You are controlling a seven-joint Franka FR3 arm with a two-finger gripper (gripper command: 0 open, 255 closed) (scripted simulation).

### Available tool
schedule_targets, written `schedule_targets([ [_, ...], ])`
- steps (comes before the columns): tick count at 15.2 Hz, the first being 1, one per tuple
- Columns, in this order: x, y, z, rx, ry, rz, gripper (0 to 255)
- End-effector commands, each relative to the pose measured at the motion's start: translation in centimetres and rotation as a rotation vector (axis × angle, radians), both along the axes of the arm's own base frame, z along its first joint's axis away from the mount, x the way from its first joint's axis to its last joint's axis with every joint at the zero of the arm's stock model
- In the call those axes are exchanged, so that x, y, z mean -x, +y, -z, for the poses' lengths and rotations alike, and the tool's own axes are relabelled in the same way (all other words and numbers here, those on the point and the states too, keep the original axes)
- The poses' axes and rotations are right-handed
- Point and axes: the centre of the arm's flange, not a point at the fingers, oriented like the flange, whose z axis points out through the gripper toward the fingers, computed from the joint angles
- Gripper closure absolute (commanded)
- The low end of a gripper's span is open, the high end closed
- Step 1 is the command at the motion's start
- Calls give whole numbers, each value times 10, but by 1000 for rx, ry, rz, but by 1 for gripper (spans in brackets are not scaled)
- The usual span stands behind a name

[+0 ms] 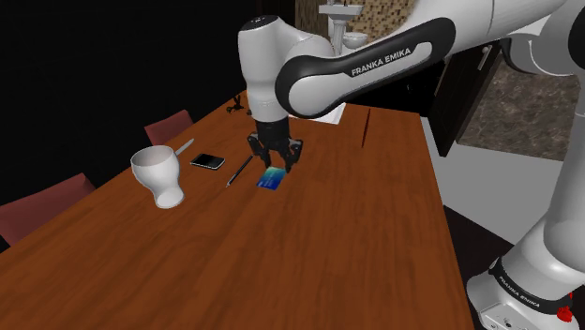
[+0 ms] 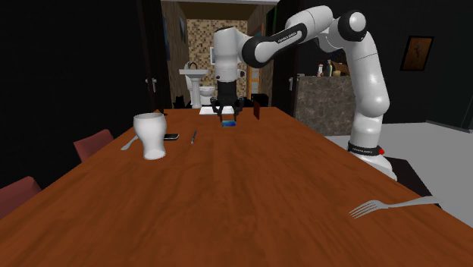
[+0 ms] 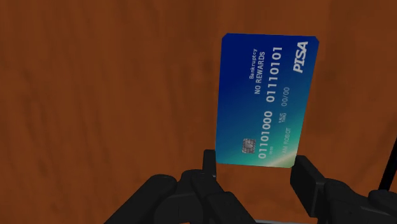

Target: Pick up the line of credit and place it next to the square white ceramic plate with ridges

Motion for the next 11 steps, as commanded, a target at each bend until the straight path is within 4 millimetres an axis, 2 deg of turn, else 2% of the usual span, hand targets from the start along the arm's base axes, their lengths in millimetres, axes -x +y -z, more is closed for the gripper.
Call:
schedule_targets([
  [1,-3,-26,1,0,0,-1,255],
  [11,-30,-155,0,0,0,-1,255],
])
